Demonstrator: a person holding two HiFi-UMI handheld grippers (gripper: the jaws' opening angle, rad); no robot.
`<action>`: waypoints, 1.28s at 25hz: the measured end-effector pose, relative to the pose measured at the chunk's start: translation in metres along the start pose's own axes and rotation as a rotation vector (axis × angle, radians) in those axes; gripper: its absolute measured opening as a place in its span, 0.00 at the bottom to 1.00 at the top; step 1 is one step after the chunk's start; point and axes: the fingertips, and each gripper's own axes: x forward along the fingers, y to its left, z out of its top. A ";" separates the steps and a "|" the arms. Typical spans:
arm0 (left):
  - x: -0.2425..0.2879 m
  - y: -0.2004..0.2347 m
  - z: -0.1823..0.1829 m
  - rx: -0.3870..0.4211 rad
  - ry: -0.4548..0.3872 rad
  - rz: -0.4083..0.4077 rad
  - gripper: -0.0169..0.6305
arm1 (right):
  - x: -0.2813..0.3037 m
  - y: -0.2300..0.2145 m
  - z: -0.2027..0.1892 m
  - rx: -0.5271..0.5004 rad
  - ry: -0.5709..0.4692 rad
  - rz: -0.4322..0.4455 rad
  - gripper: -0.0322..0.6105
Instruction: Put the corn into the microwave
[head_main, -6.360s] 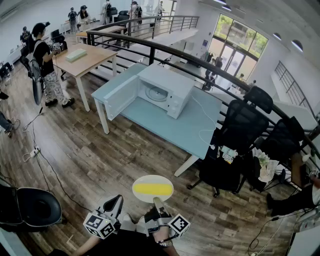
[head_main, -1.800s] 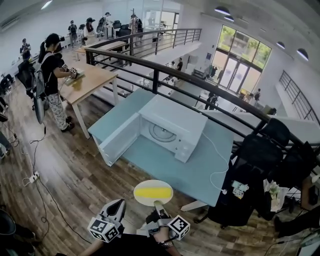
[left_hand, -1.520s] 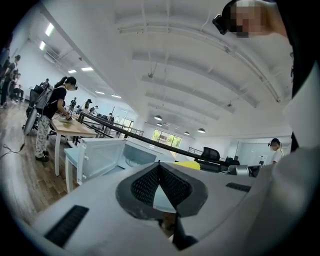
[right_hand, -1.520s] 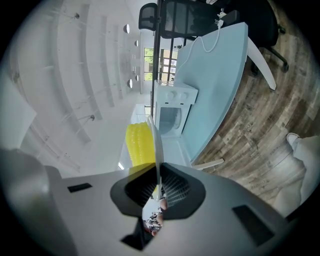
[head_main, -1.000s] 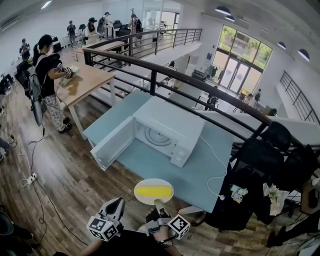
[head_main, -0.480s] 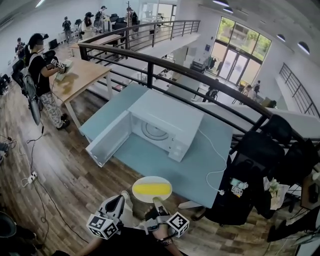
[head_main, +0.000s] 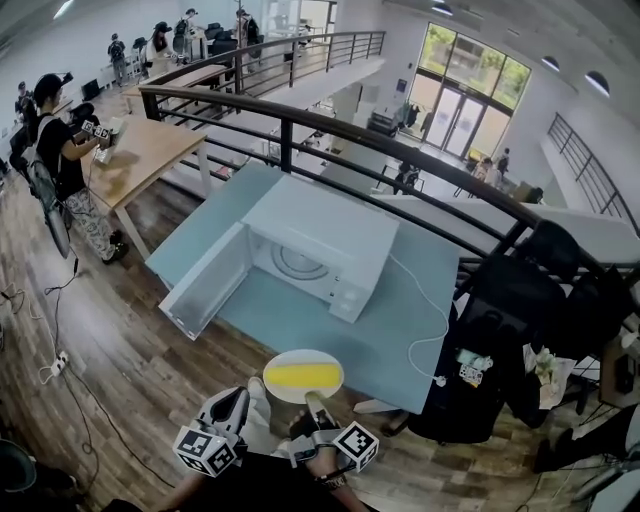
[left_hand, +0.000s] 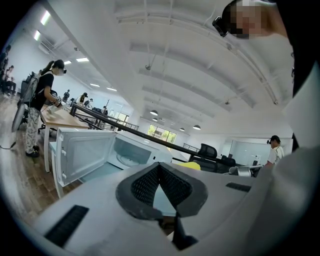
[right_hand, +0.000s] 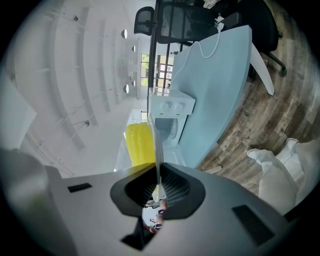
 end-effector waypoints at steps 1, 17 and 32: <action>0.004 0.001 0.000 0.000 0.002 -0.005 0.03 | 0.003 -0.001 0.002 0.000 -0.006 0.001 0.09; 0.069 0.041 0.021 -0.008 0.025 -0.024 0.03 | 0.068 0.005 0.024 0.015 -0.017 -0.018 0.09; 0.134 0.083 0.057 0.016 0.049 -0.065 0.03 | 0.138 0.012 0.040 0.041 -0.053 -0.051 0.09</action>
